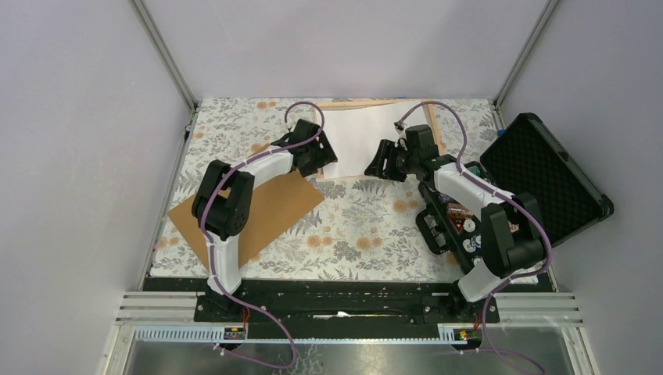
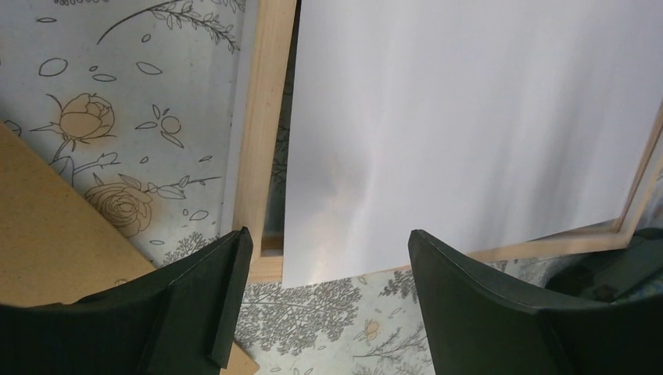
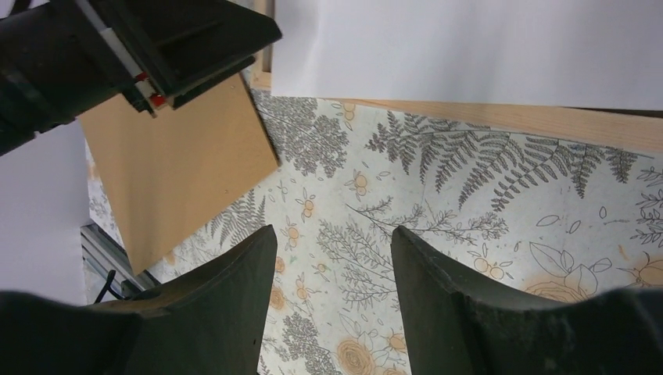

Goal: Put the photo into the frame
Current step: Turn over the photo from the photo frame.

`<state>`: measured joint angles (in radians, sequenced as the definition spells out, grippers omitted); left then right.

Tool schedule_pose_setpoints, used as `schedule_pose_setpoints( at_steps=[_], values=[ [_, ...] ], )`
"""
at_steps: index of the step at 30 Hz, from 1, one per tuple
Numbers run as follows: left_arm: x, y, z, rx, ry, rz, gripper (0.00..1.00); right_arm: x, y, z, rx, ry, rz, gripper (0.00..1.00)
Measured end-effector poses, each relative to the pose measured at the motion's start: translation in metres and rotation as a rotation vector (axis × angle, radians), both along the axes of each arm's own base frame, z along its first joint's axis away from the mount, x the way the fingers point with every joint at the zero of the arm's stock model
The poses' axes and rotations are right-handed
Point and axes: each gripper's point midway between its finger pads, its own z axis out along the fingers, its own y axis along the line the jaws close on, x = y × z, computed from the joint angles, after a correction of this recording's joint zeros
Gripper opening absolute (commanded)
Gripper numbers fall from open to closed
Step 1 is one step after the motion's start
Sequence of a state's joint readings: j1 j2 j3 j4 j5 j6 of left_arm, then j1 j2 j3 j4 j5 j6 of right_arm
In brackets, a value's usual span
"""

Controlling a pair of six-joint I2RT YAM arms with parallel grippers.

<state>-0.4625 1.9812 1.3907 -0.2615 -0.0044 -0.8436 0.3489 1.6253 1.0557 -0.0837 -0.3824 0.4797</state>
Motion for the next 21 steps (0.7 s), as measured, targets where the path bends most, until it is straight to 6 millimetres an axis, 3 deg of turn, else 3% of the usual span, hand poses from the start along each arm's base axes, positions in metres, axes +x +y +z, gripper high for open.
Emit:
schedule_pose_setpoints(
  at_steps=[6,21],
  values=[
    [0.01,-0.006,-0.002,-0.045,-0.018,0.035,0.79,0.003,0.001,0.017,0.027,-0.056,-0.004,0.64],
    [0.01,-0.019,-0.014,-0.104,0.005,0.036,0.77,0.001,0.003,0.016,0.043,-0.043,-0.008,0.64]
  ],
)
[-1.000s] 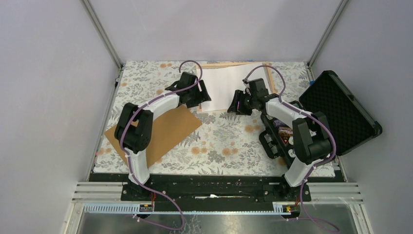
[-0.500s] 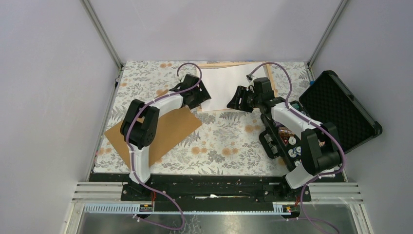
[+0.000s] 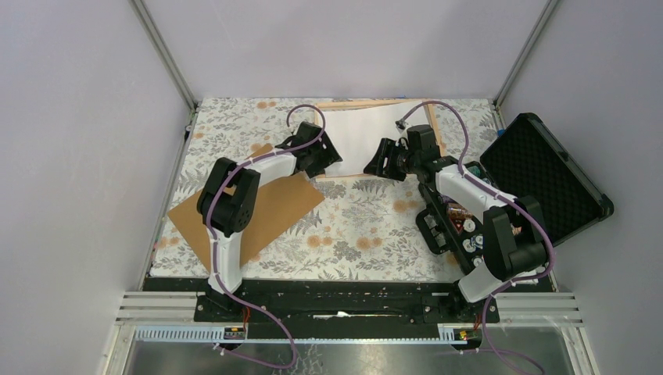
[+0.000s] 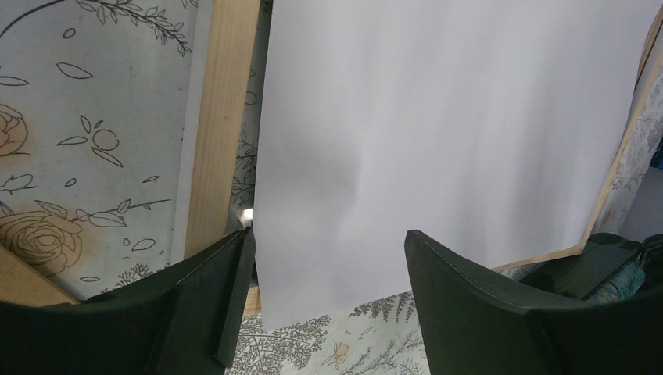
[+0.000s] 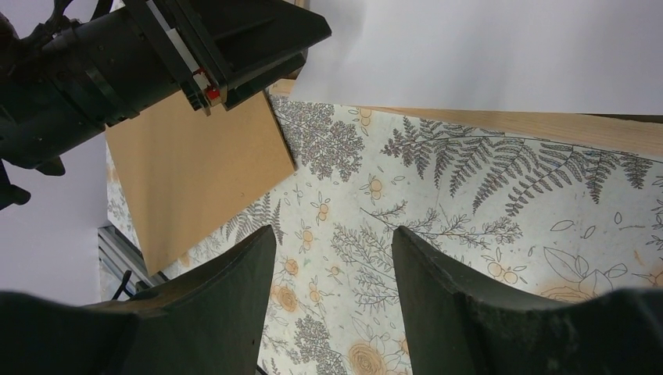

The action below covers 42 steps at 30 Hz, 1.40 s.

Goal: Put the photo into the frame
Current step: Turn over the photo from the photo frame.

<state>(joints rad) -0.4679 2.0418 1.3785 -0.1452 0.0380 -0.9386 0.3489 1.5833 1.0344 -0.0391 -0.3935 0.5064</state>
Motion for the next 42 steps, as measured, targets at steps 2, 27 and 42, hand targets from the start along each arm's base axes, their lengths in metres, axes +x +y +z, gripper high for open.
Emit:
schedule_pose_setpoints(
  at_steps=[2,27,42],
  values=[
    [0.0,0.0,0.0,-0.004,-0.002,0.0,0.77,-0.001,0.001,0.001,0.005,0.001,0.004,0.64],
    [0.0,-0.006,0.003,-0.064,-0.022,-0.065,0.83,0.051,-0.11,-0.041,0.115,0.189,-0.503,0.65],
    [0.002,-0.006,0.005,-0.123,-0.039,-0.097,0.83,0.07,-0.097,-0.076,0.224,0.303,-0.588,0.57]
  ],
)
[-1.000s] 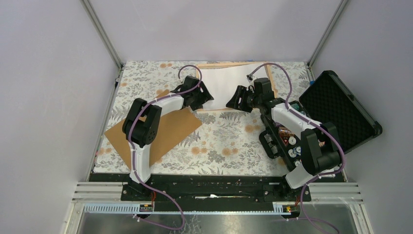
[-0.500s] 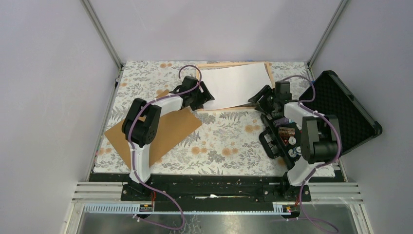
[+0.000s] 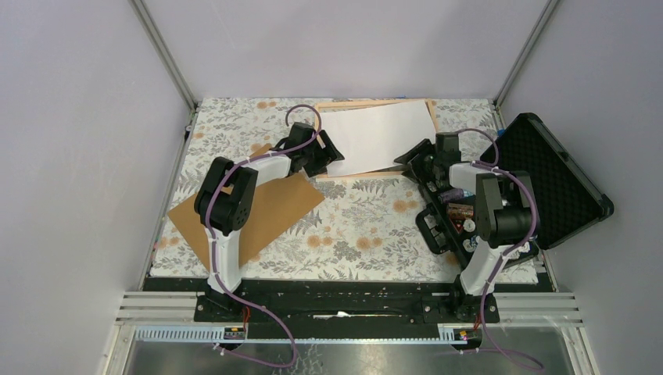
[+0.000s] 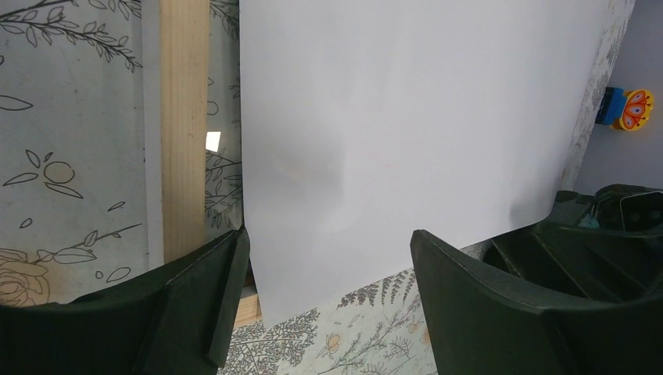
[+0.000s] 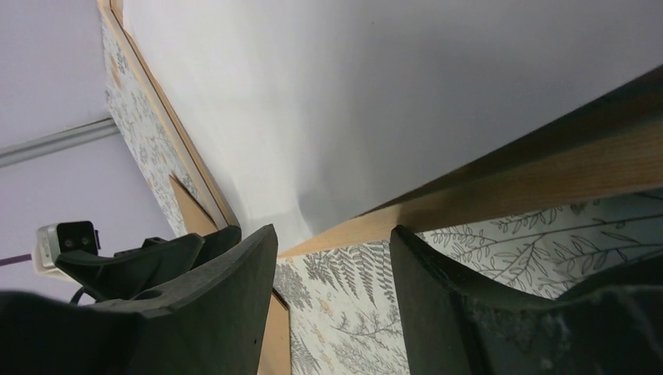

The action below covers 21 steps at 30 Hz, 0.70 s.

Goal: Put the photo into the frame
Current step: Turn over the photo from the photo frame.

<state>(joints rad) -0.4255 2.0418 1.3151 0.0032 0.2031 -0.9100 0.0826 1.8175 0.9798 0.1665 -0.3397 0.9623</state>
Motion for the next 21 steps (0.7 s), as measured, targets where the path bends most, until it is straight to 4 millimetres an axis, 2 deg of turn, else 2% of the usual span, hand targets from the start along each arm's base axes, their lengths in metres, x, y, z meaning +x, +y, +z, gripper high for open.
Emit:
schedule_pose_setpoints(
  at_steps=[4,9,14,21],
  values=[
    [0.0,0.0,0.0,0.0,-0.001,-0.004,0.83,0.007,0.003,-0.003,0.034,-0.008,-0.016,0.4],
    [-0.001,0.0,0.0,-0.001,-0.004,-0.016,0.83,0.02,0.007,-0.003,0.086,-0.037,-0.045,0.35],
    [-0.001,0.001,0.001,-0.002,-0.008,-0.028,0.83,0.025,0.007,0.001,0.129,-0.067,-0.085,0.33],
    [-0.001,0.0,0.002,-0.001,-0.014,-0.045,0.86,0.022,0.0,-0.011,0.141,-0.073,-0.178,0.15]
  ],
)
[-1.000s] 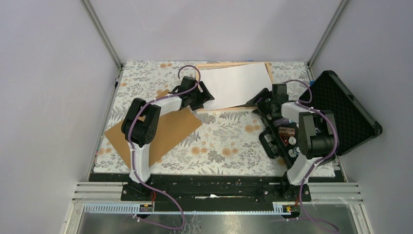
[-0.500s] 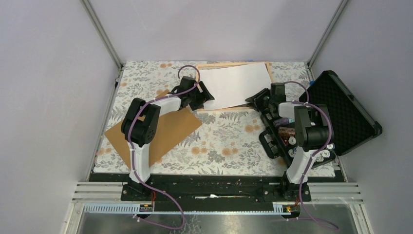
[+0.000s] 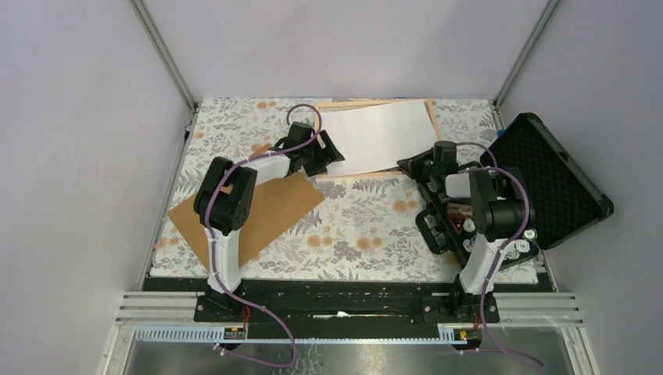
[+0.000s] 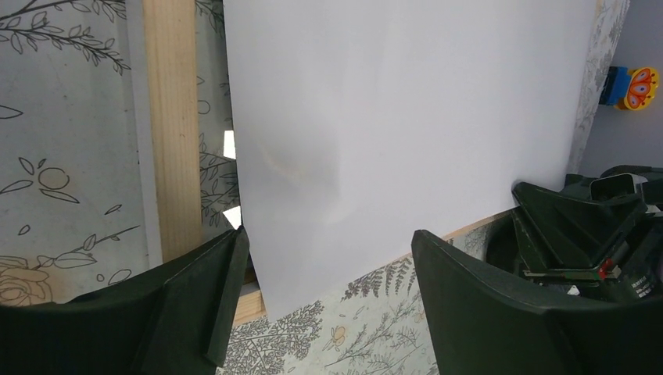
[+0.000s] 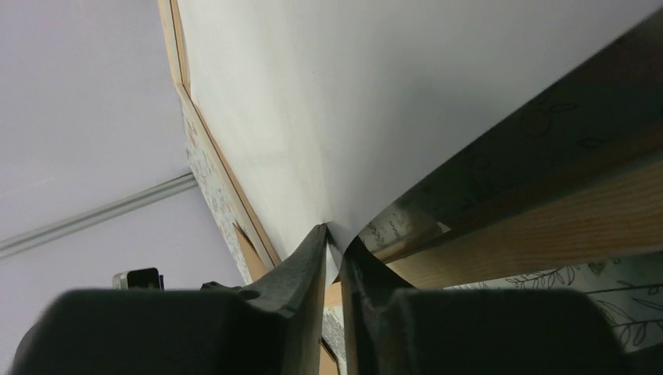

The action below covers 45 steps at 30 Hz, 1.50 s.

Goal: Put the photo into the frame
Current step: Turn over the photo from the photo frame.

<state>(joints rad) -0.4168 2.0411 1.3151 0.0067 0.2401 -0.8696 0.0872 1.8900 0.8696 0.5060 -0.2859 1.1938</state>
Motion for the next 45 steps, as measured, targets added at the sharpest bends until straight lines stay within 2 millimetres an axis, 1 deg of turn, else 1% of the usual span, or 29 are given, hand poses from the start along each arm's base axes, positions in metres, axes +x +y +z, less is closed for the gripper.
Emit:
schedule_pose_setpoints(
  at_steps=[2,6,7,10,12,15,18,19,20,22,26,29,31,36,45],
  values=[
    [-0.001,0.0,0.001,0.003,-0.002,-0.004,0.92,0.0,-0.002,-0.002,0.001,-0.003,-0.027,0.09],
    [-0.007,0.003,0.007,0.014,0.01,-0.016,0.99,0.004,0.0,0.002,0.003,-0.026,-0.048,0.02],
    [-0.01,0.005,0.01,0.017,0.013,-0.021,0.99,0.006,0.001,0.003,0.006,-0.033,-0.054,0.0],
    [-0.018,0.011,0.027,0.014,0.012,-0.026,0.99,0.007,0.005,0.006,0.017,-0.041,-0.063,0.0],
    [-0.024,0.018,0.048,0.004,-0.011,-0.03,0.99,0.007,0.006,0.005,0.017,-0.038,-0.075,0.0],
    [-0.026,0.025,0.094,-0.033,-0.085,-0.045,0.99,0.006,0.009,0.003,0.009,-0.031,-0.087,0.0],
    [-0.026,0.033,0.144,-0.068,-0.176,-0.067,0.99,0.002,0.011,0.001,-0.011,-0.011,-0.112,0.0],
    [-0.026,0.036,0.161,-0.076,-0.215,-0.071,0.99,0.0,0.011,0.002,-0.019,-0.002,-0.125,0.0],
    [-0.026,0.038,0.173,-0.08,-0.245,-0.074,0.99,-0.002,0.011,0.003,-0.029,0.006,-0.137,0.0],
    [-0.034,0.042,0.201,-0.084,-0.313,-0.087,0.99,-0.005,0.013,0.009,-0.043,0.01,-0.163,0.0],
    [-0.055,0.05,0.236,-0.075,-0.411,-0.105,0.99,-0.007,0.02,0.022,-0.057,-0.009,-0.189,0.0],
    [-0.069,0.055,0.246,-0.065,-0.45,-0.107,0.99,-0.006,0.023,0.023,-0.063,-0.003,-0.19,0.0],
    [-0.073,0.056,0.247,-0.063,-0.459,-0.11,0.99,-0.004,0.024,0.023,-0.067,0.0,-0.186,0.0],
    [-0.075,0.056,0.239,-0.054,-0.44,-0.115,0.99,0.0,0.027,0.021,-0.072,0.001,-0.147,0.0],
    [-0.077,0.055,0.235,-0.058,-0.428,-0.123,0.99,0.006,0.024,0.012,-0.031,-0.016,-0.043,0.0]
  ],
)
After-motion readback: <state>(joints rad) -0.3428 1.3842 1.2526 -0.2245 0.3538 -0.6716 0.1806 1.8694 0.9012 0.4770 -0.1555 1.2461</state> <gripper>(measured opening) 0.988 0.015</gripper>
